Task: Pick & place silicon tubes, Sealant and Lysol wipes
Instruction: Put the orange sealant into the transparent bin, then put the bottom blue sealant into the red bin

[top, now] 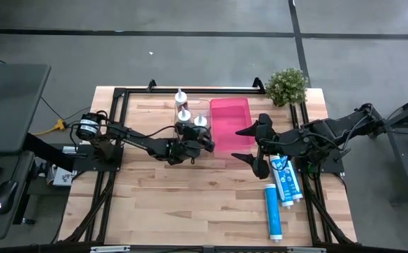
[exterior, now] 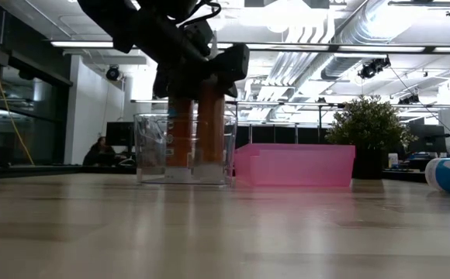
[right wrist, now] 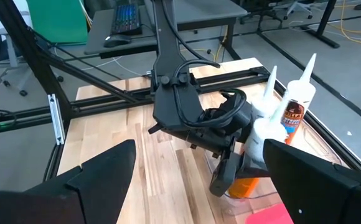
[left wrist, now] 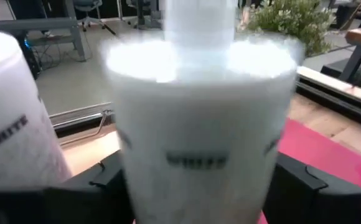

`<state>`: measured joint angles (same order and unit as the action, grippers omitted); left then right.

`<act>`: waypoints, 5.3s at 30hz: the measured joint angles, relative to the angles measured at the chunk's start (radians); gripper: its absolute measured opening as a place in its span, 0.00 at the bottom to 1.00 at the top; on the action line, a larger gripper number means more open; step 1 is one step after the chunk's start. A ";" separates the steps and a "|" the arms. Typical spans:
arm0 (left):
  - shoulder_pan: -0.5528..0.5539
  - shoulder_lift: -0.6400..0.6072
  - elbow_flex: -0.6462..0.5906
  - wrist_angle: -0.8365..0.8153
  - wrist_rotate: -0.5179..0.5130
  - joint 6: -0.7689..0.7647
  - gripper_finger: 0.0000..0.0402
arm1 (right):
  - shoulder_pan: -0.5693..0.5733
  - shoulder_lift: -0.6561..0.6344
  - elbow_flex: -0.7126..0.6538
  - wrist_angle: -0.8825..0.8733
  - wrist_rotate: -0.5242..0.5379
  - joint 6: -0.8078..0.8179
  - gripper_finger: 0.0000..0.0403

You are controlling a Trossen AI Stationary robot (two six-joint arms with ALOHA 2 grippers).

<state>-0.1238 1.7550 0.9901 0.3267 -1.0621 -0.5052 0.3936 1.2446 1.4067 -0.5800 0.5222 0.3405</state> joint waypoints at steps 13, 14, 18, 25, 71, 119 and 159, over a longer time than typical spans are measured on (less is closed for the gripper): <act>-0.001 0.000 0.000 -0.016 0.053 0.011 0.64 | 0.000 0.000 0.000 0.000 0.002 0.003 0.86; -0.001 0.000 0.000 -0.016 0.056 0.013 0.64 | 0.000 0.000 0.000 0.000 0.002 0.003 0.86; -0.002 0.000 0.000 -0.016 0.064 0.038 0.64 | 0.000 0.000 0.000 0.000 0.002 0.003 0.86; -0.030 -0.013 0.000 -0.019 0.035 0.100 0.64 | 0.000 0.000 0.000 0.000 0.002 0.003 0.86; -0.365 -0.350 -0.001 -0.091 -0.257 0.434 0.64 | 0.000 0.000 0.000 -0.004 0.037 0.045 0.86; -0.710 -1.049 0.000 -0.884 0.122 0.116 0.64 | -0.042 0.785 0.744 -0.858 -0.723 0.799 0.76; -0.709 -1.070 0.000 -0.875 0.244 0.160 0.64 | 0.472 0.596 -0.104 -0.295 -0.697 1.873 0.76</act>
<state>-0.8328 0.6848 0.9897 -0.5488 -0.8177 -0.3453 0.8657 1.8406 1.3028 -0.8753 -0.1743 2.2139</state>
